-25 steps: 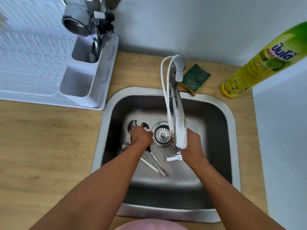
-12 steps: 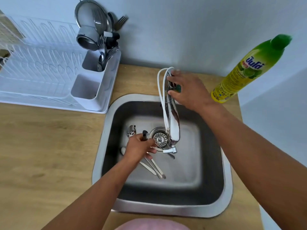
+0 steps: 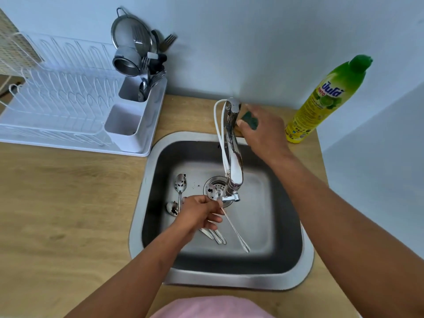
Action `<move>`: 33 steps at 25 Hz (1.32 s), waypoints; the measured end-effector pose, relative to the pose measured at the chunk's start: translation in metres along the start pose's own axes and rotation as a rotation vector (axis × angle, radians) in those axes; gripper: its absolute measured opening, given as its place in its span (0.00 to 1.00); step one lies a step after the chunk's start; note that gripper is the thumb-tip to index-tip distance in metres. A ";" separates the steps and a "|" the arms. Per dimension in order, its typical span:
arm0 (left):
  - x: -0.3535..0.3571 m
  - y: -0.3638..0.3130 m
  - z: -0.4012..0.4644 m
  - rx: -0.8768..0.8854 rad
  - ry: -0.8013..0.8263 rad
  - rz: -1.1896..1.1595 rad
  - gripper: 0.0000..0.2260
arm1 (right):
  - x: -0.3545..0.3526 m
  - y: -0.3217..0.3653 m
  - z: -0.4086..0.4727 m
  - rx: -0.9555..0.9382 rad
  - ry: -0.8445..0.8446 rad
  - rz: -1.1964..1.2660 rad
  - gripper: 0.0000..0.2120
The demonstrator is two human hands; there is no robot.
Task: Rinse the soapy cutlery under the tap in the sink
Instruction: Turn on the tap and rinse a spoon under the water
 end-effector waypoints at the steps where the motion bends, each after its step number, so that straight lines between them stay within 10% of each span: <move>1: 0.002 0.000 -0.001 -0.002 0.010 -0.023 0.06 | -0.001 -0.012 -0.025 0.057 -0.042 0.075 0.20; 9: 0.012 -0.008 -0.019 0.009 0.011 -0.048 0.11 | 0.090 -0.058 -0.215 0.605 0.445 0.517 0.09; 25: 0.001 -0.040 0.000 0.160 -0.250 0.281 0.05 | 0.120 -0.057 -0.227 1.040 0.276 1.035 0.11; 33: 0.016 -0.069 0.001 0.390 -0.116 0.229 0.07 | 0.135 -0.064 -0.202 1.083 0.196 1.235 0.13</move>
Point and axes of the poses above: each hand's wrist, its own z-axis towards the middle knuckle, its own x-axis out of the palm, y = z × x, the point moved 9 cm from there along z, towards the middle knuckle, and after that the axes turned 6 degrees about z, right-handed, at the moved point
